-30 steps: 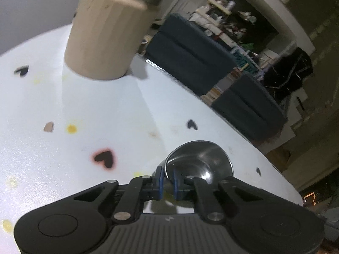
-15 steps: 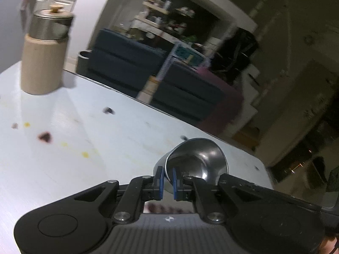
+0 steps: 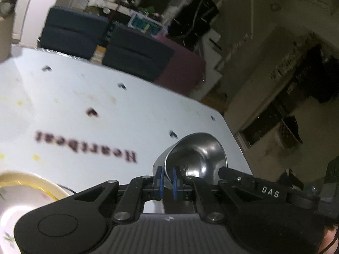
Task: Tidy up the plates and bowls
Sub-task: 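Lift the round steel bowl with both grippers and carry it over the rectangular tray, then lower the round steel bowl into the rectangular steel tray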
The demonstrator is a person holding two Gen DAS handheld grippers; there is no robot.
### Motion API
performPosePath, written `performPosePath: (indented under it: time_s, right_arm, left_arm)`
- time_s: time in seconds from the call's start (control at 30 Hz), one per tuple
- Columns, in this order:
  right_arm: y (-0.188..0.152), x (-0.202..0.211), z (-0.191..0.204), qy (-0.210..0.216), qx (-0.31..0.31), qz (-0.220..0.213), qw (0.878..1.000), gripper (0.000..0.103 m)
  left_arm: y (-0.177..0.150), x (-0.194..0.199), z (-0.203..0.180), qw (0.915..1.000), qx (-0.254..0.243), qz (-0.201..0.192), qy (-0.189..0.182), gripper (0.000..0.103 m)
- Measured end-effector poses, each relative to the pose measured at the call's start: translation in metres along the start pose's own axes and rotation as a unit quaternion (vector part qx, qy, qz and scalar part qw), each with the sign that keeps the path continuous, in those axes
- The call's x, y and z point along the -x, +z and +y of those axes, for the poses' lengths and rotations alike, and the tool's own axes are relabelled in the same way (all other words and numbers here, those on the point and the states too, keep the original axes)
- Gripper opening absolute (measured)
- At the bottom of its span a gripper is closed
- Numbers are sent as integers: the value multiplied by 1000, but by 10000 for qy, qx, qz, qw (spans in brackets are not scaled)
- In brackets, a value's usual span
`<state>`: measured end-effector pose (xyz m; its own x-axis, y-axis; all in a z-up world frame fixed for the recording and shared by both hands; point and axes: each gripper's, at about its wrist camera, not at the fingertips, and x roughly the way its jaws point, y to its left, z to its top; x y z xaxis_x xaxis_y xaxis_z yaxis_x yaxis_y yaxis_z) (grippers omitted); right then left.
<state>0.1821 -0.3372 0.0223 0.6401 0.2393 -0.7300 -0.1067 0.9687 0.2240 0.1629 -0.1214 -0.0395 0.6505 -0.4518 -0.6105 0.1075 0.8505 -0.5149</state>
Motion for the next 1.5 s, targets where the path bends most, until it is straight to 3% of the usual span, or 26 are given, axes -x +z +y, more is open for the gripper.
performPosePath:
  time_s: [0.3,0.6,1.5]
  right_arm:
    - [-23,-4,-41,-302,-184,262,9990,8]
    - [-28,-12,-36,-475,-52,430,9979,4]
    - [-30,-37,-51,-817,-136,999,9916,4]
  left_arm:
    - [-34,-40,-2,9984,50,558,-102,9]
    - [-49,-59,6,9951,274,945,-115,9]
    - [-52,-67,2,9937,103,1097,-188,9]
